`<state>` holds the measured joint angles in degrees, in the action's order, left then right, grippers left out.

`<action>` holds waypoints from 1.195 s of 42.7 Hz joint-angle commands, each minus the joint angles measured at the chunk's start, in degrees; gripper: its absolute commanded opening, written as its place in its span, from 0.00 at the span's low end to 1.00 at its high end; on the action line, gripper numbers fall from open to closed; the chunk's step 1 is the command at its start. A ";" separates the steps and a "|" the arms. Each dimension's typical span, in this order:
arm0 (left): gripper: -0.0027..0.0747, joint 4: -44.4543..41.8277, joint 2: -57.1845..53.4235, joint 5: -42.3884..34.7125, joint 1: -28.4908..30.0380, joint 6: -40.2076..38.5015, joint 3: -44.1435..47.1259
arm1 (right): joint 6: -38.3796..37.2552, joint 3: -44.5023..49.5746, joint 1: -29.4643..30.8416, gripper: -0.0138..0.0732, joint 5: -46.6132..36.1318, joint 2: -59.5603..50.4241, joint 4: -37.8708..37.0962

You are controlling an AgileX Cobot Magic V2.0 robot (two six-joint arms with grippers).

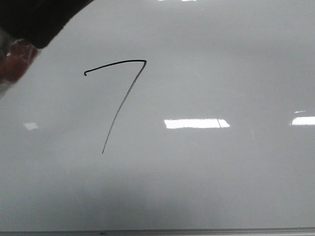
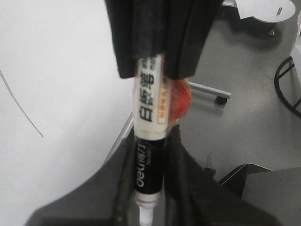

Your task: Write number 7 on whiteboard

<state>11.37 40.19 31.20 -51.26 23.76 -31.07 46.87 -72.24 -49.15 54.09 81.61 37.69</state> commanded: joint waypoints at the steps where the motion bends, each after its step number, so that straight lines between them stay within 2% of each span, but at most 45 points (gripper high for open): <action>1: 0.01 0.90 0.09 -3.86 -0.19 -1.55 -2.03 | 0.49 -1.82 -0.02 0.19 -2.20 -2.36 3.41; 5: 0.01 1.01 0.09 -2.94 -0.19 -1.55 -2.03 | 0.49 -1.82 -0.02 0.38 -3.40 -2.36 3.41; 11: 0.01 1.29 0.09 -0.93 -0.19 -2.58 -2.03 | 0.49 -1.82 0.14 0.73 -5.42 -3.42 3.41; 14: 0.01 1.29 0.09 -0.70 -0.19 -3.68 -2.03 | 0.49 -1.82 0.14 0.82 -6.87 -4.74 3.31; 18: 0.01 0.40 0.09 -0.70 -0.09 -7.05 -2.03 | -1.26 -1.82 0.85 0.83 -8.26 -6.90 2.13; 22: 0.01 -6.37 0.09 0.54 -0.09 -17.79 -2.03 | -5.85 -0.96 3.50 0.83 -9.07 -10.20 -1.13; 26: 0.01 -21.01 0.09 3.83 -0.09 -34.70 -2.03 | -11.37 2.73 7.54 0.82 -10.56 -14.95 -5.34; 29: 0.01 -35.60 0.09 9.15 -0.09 -51.15 -2.03 | -14.52 6.93 10.78 0.79 -12.59 -19.38 -7.97; 31: 0.01 -42.45 0.09 12.87 -0.09 -58.96 -2.03 | -16.16 9.96 13.30 0.74 -14.04 -23.00 -9.24; 33: 0.01 -49.23 0.09 17.92 -0.09 -63.25 -2.03 | -17.99 13.78 16.06 0.69 -15.99 -26.93 -9.94; 41: 0.01 -58.65 0.09 28.94 -0.09 -66.36 -2.03 | -21.84 28.97 27.88 0.52 -21.21 -44.30 -10.03; 46: 0.01 -61.90 0.09 27.62 -0.09 -69.62 -2.03 | -21.84 36.58 34.04 0.43 -22.34 -53.77 -10.03; 51: 0.01 -66.38 0.09 26.23 -0.09 -76.05 -2.03 | -21.84 41.31 38.50 0.41 -21.99 -60.22 -10.03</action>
<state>-48.74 40.19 59.26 -51.26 -47.59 -31.07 25.06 -32.03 -13.18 36.18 24.22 26.89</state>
